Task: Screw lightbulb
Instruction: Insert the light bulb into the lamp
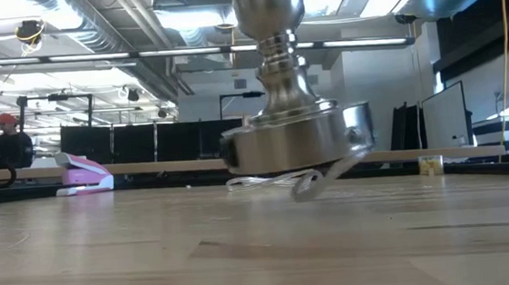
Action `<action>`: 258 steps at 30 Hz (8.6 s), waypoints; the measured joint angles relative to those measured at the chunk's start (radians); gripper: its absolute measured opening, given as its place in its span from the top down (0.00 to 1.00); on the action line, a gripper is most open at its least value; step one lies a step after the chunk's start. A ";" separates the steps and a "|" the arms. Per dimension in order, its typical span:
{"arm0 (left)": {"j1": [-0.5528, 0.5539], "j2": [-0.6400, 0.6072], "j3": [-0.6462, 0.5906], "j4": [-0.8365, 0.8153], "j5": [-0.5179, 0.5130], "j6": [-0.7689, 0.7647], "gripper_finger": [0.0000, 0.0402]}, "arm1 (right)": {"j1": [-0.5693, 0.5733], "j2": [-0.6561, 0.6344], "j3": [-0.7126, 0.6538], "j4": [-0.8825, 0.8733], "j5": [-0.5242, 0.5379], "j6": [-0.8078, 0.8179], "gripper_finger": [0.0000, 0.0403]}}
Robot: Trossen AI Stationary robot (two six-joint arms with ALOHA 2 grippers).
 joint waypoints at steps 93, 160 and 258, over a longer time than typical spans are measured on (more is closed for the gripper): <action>-0.336 -0.012 -0.002 0.278 -1.274 0.138 0.66 | -0.026 -0.019 0.016 0.083 0.282 -0.010 0.66; -0.302 0.074 -0.060 0.706 -1.531 0.211 0.36 | -0.119 -0.032 0.021 0.093 0.646 -0.031 0.66; -0.054 -0.072 -0.062 0.110 -0.091 0.097 0.64 | 0.007 -0.048 0.149 -0.236 -0.035 0.013 0.66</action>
